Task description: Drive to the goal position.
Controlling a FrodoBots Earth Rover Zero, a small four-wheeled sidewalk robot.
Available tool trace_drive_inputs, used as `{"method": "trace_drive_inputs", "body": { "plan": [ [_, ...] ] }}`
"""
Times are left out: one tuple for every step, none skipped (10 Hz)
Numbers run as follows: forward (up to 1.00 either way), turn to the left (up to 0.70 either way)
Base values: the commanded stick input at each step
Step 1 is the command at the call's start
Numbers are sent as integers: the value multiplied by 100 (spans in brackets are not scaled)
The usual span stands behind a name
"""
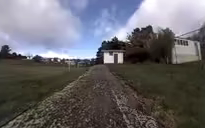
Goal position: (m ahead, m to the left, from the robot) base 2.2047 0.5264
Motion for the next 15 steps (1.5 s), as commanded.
{"method": "trace_drive_inputs", "body": {
  "plan": [
    [100,0],
    [100,0],
    [100,0],
    [100,0],
    [100,0],
    [100,0],
    [100,0],
    [100,0],
    [100,0],
    [100,0],
    [100,0],
    [100,0],
    [100,0],
    [100,0],
    [100,0]
  ]
}}
